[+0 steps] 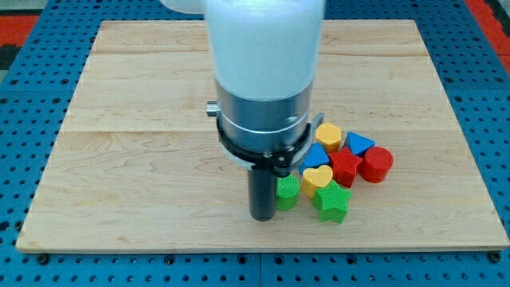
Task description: Move your arm to the bottom of the green star
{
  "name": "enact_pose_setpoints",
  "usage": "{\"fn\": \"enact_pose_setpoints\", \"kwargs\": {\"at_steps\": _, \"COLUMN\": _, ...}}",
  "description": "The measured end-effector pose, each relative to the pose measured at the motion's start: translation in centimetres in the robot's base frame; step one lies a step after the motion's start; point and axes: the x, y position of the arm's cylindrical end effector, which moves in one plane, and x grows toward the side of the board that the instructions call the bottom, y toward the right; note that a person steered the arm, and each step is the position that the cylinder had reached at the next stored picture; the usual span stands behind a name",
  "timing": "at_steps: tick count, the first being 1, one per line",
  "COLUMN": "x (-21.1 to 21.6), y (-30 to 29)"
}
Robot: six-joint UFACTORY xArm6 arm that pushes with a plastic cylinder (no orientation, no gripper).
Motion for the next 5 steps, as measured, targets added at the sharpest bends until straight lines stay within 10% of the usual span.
{"fn": "enact_pose_setpoints", "kwargs": {"at_steps": 5, "x": 3.5, "y": 8.0}}
